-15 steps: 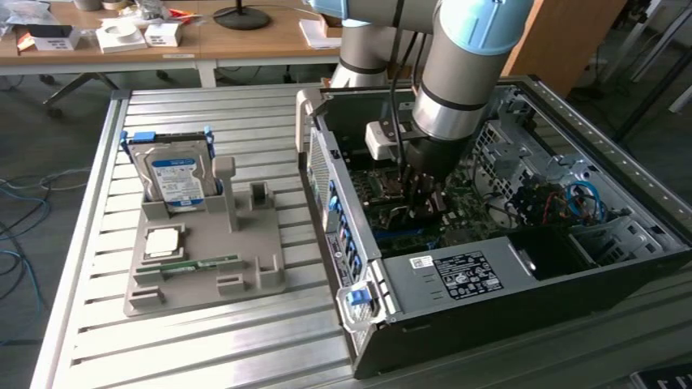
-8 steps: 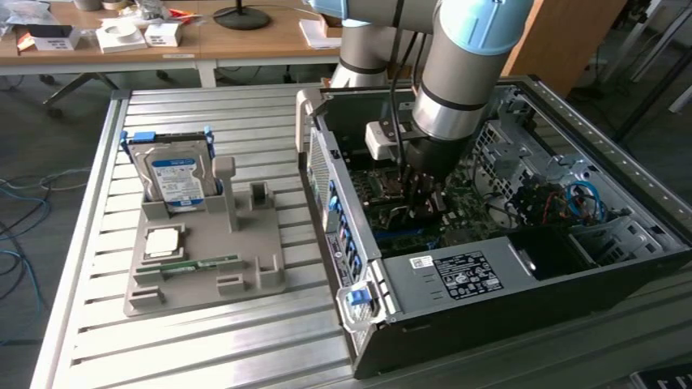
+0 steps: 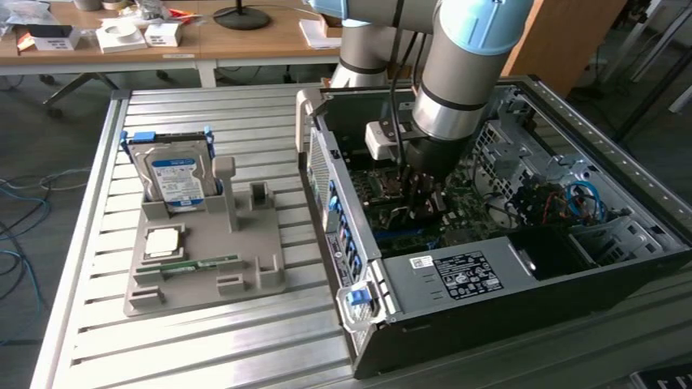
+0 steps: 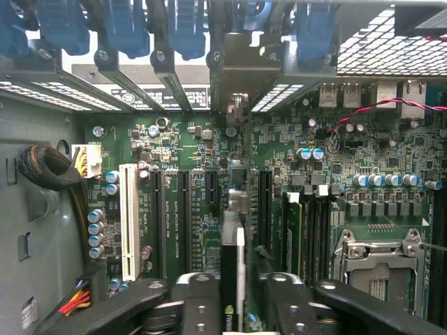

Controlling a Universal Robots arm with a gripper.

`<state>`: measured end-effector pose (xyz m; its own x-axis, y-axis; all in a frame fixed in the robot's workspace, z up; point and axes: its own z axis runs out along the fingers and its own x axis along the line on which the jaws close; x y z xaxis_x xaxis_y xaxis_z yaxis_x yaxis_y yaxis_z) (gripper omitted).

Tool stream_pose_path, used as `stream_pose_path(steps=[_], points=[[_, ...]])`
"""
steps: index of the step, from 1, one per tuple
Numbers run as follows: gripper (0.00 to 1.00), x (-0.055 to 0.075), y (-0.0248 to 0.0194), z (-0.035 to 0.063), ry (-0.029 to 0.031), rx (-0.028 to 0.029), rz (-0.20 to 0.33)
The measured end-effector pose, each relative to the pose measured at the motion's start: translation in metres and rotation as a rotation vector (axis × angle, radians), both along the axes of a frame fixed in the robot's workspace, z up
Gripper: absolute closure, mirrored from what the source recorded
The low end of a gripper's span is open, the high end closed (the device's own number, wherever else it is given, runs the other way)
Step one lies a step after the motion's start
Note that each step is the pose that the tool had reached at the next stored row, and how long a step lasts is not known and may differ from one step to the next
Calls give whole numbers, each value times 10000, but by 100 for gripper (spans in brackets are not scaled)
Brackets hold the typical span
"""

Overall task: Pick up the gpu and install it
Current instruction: 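Insert the gpu into the slot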

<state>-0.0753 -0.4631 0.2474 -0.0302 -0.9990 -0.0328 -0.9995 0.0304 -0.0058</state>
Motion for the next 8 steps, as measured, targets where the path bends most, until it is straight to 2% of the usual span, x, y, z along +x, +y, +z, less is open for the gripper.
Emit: stream_pose_path(steps=[1,4,8], points=[[67,0,0,0,-1,1,0],[67,0,0,4,-1,0,1],[67,0,0,58,-1,0,0]])
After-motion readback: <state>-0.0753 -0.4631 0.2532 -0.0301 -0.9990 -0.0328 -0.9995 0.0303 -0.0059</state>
